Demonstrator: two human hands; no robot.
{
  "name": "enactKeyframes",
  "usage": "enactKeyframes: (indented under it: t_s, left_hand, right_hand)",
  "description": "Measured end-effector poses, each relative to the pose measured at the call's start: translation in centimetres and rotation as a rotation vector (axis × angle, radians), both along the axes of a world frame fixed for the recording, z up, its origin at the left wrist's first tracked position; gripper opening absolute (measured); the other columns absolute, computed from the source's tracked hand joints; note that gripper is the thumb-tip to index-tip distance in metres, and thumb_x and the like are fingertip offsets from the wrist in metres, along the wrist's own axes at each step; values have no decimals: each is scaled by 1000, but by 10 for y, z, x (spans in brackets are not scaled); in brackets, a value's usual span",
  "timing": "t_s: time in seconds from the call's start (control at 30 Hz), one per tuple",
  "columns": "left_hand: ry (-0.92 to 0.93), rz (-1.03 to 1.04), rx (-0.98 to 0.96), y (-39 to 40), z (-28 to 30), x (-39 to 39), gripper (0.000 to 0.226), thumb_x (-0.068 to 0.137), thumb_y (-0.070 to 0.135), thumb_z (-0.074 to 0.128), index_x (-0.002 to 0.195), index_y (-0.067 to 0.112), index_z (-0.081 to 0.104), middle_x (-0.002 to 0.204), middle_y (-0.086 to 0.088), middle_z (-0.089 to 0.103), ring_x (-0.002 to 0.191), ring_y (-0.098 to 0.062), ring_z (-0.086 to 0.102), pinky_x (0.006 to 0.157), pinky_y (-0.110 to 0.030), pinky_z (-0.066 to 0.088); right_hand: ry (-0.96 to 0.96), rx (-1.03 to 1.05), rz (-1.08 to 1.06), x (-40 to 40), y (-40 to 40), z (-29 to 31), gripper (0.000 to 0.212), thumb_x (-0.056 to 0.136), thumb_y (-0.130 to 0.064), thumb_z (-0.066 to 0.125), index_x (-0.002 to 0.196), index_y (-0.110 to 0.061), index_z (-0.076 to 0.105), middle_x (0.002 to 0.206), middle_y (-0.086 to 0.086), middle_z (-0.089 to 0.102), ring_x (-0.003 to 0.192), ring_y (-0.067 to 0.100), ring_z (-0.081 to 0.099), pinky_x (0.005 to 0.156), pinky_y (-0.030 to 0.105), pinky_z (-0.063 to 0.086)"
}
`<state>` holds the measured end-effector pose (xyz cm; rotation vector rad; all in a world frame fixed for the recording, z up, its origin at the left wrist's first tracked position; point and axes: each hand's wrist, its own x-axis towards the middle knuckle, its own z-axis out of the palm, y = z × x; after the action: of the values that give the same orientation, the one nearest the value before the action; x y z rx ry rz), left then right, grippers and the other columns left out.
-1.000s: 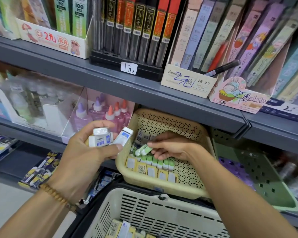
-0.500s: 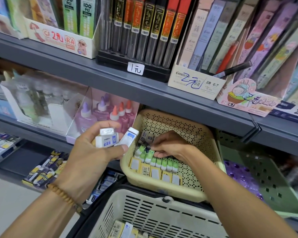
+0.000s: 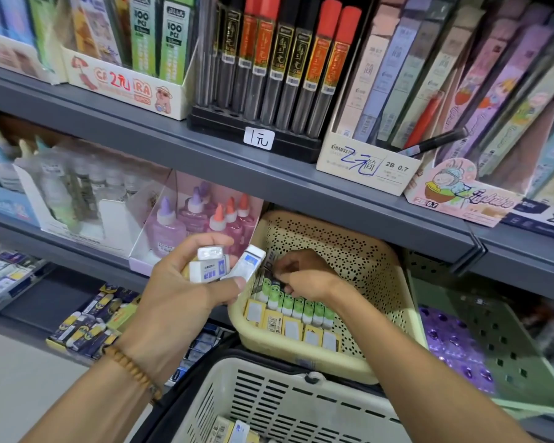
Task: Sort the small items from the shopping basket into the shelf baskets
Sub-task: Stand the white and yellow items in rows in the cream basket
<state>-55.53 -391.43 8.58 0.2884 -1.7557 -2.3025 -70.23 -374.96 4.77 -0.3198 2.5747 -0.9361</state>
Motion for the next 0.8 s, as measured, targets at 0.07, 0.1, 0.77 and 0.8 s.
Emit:
enactKeyframes:
  t_s: [0.07,0.1,0.77,0.8]
  left_hand:
    - [-11,10,-28,2,0,0,45,70,-10,75,87,32,71,71,7,71,58,-11,63,57,-19,52]
    - [-17,11,-40,2,-1,0,46,70,-9,76,87,32,71,70,7,71,58,-11,63,57,-19,53]
    - [-180,-208,99,3,7,-1,30,72,40,65,91,20,79,70,-4,65,58,-18,60,45,-23,47]
    - [-183,-231,81,2,7,0,30,71,39,65,91,20,79,68,-3,64,57,-18,59,44,-22,45]
  right_hand:
    - [36,-154,-65,10,1,10,11,94,-34,62,89,-27,68,74,-8,67,71,10,64,69,26,53]
    - [-21,-311,-84,18,0,17,19,92,-41,62,91,-23,70,72,-6,69,65,10,63,63,24,52]
    - [-40,-260,-384,-21,43,5,8,94,-12,63,100,-7,67,83,7,70,65,11,64,54,18,52]
    - [-38,-237,-391,-25,41,2,9,94,-13,64,100,-7,66,87,7,70,65,10,65,52,16,51]
